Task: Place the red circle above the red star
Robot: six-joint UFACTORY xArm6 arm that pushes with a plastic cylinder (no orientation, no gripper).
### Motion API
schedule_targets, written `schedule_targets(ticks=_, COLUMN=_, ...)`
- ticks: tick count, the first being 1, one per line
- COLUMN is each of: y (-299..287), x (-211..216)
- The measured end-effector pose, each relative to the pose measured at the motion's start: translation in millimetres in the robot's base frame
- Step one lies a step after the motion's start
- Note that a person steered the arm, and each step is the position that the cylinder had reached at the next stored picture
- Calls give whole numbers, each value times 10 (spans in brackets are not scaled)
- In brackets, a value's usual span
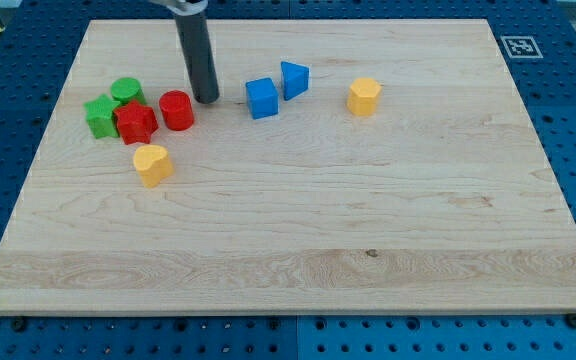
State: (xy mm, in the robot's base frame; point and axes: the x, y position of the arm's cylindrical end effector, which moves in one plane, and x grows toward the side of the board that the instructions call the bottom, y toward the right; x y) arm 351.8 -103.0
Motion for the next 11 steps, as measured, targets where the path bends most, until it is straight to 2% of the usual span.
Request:
schedule_targets(ticks=1, y=134, x=49)
schedule_targets(ticks=3, y=-56, x=379)
schedule_targets(ticks=6, y=-490, x=343)
schedule_targets(ticks=11, y=-298, x=700)
